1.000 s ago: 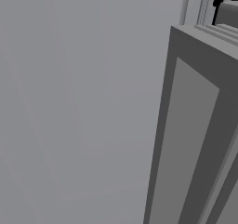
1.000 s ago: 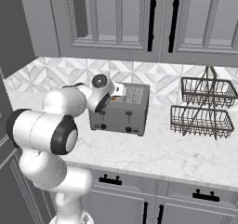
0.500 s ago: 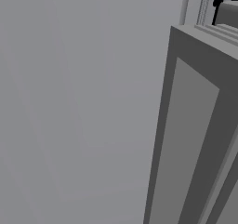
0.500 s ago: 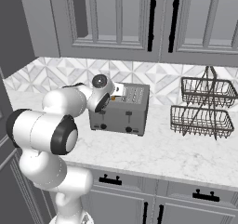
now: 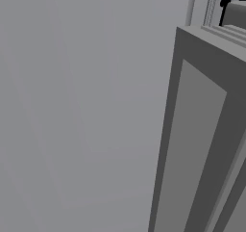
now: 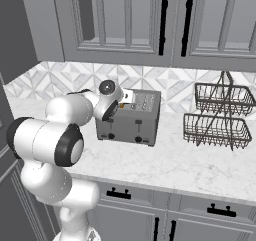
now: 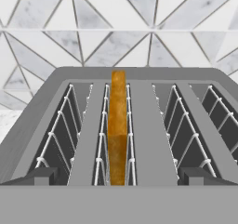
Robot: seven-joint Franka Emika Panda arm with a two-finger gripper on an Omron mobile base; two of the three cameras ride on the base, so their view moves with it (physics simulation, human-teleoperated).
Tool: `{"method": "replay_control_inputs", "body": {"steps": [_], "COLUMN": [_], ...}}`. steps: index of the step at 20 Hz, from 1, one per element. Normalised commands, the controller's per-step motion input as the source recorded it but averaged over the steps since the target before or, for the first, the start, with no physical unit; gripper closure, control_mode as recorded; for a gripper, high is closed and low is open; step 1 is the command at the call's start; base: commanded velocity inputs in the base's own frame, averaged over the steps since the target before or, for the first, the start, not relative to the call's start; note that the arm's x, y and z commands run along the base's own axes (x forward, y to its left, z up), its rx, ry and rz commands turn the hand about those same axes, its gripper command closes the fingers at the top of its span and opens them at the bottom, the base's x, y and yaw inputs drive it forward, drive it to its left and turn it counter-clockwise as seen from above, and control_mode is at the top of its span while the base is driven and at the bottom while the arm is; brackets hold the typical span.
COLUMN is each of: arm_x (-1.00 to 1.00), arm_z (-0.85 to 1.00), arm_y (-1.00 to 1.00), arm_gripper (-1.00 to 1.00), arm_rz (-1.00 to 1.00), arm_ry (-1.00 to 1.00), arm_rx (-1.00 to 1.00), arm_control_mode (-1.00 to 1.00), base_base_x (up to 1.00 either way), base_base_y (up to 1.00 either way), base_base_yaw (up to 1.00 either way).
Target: Start the toaster. Once the lever pops up, take the bread to the plate on the dining counter.
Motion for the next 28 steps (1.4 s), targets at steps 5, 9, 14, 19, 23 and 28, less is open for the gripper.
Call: {"method": "replay_control_inputs", "body": {"steps": [5, 9, 14, 19, 23, 28], "arm_x": [0.00, 0.00, 0.00, 0.00, 0.00, 0.00], "arm_z": [0.00, 0.00, 0.00, 0.00, 0.00, 0.00], "arm_y": [0.00, 0.00, 0.00, 0.00, 0.00, 0.00], "arm_gripper": [-1.00, -1.00, -1.00, -1.00, -1.00, -1.00], "arm_rz": [0.00, 0.00, 0.00, 0.00, 0.00, 0.00], "arm_ry": [0.00, 0.00, 0.00, 0.00, 0.00, 0.00], "arm_rx": [0.00, 0.00, 0.00, 0.00, 0.00, 0.00], "arm_control_mode": [-1.00, -1.00, -1.00, -1.00, -1.00, -1.00], "base_base_x": [0.00, 0.00, 0.00, 0.00, 0.00, 0.00], "base_base_y": [0.00, 0.00, 0.00, 0.00, 0.00, 0.00], "base_base_yaw": [0.00, 0.00, 0.00, 0.00, 0.00, 0.00]}}
